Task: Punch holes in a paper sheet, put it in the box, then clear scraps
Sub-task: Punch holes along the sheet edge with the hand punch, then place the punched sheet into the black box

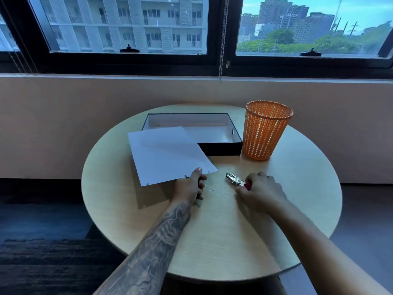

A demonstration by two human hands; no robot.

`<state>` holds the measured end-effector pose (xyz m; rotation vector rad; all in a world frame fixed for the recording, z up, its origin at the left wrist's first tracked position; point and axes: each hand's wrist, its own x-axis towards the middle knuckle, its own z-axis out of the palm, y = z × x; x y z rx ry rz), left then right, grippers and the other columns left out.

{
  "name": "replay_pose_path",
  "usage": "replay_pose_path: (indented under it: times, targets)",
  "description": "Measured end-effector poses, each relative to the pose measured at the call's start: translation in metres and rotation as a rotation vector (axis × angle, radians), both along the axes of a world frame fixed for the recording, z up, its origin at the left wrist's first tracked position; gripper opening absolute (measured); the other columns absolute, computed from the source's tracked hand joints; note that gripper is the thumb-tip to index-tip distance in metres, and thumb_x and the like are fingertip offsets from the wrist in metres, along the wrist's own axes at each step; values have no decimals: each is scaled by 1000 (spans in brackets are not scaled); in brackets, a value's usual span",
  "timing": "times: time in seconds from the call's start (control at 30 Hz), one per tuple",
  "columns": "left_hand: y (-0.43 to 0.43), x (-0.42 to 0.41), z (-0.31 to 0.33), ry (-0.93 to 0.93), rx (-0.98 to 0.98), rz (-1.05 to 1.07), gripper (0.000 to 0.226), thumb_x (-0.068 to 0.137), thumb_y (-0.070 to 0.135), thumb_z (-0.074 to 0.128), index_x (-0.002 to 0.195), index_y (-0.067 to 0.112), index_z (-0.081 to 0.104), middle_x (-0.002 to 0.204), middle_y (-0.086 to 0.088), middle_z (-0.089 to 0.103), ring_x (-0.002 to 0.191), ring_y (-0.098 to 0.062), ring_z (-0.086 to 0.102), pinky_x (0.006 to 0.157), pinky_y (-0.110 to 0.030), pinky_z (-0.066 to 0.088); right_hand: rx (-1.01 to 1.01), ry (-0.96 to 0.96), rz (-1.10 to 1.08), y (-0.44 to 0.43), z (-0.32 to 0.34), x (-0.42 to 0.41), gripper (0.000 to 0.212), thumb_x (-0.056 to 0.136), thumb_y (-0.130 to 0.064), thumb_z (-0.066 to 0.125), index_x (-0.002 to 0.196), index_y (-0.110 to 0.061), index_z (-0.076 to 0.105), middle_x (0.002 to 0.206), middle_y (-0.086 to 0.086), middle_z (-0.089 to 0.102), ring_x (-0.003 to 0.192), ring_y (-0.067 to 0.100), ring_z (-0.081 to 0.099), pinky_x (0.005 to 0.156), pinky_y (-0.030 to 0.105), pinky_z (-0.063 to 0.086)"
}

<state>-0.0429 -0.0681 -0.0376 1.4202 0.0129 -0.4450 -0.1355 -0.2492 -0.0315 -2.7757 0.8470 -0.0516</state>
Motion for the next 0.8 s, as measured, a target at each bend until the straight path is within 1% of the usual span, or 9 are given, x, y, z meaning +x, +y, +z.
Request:
replay_pose_path:
  times: [0.07,0.13,0.23,0.33,0.4,0.47,0.57,0.67,0.8]
  targets:
    - [3,-4,1,-2,-9,-19,35,95,33,62,71,7,66,53,2,47,40,-10,37,43,-24,37,-55,-37,1,5,6,5,56,88,-68,50,119,-24,63,124,4,59,118,28,51,94,41,41]
    - [4,-8,2,-5,-15,-54,36,95,34,62,73,6,67,53,2,46,41,-11,36,44,-26,37,77,-224,-6,10,17,17,58,89,-66,54,126,-23,63,129,3,59,121,26,53,98,41,43]
    - [6,-15,6,5,-17,-99,36,96,34,61,76,5,68,51,3,44,41,-11,35,43,-24,34,592,-458,-19,18,35,46,52,93,-51,61,129,-13,61,125,3,62,114,22,59,97,40,48]
    - [8,-20,10,27,-21,-153,36,97,34,61,74,6,67,51,2,44,40,-12,33,41,-23,31,1030,-427,-65,24,37,75,46,96,-43,62,116,-2,65,118,22,70,94,28,67,85,39,54]
    - [11,-21,11,38,-25,-183,36,96,33,62,72,7,67,51,1,45,41,-13,34,41,-23,30,1225,-419,-132,30,34,83,46,94,-37,66,119,2,64,116,21,70,91,29,68,83,39,55]
    - [15,-22,11,42,-23,-210,35,94,34,64,72,7,68,51,-1,47,42,-16,36,41,-25,30,1268,-375,-179,37,32,85,50,91,-31,70,128,1,58,125,12,62,112,32,64,97,45,53]
    - [21,-22,9,32,-14,-266,37,93,37,66,76,4,69,55,-5,51,44,-20,41,42,-29,33,1271,-426,-100,39,35,81,15,96,-2,58,109,1,64,102,14,66,85,28,68,72,37,57]
    - [28,-15,10,8,-50,-283,48,85,51,68,78,4,72,71,-15,63,55,-27,57,53,-35,45,1335,-568,-41,31,43,78,27,96,12,49,119,5,62,103,21,67,87,31,67,78,40,58]
    - [52,12,14,92,-524,-177,75,81,71,48,124,13,67,113,-14,73,102,-35,70,93,-51,48,1367,-698,-2,11,61,75,27,95,11,50,114,-3,64,108,20,69,93,30,67,89,38,56]
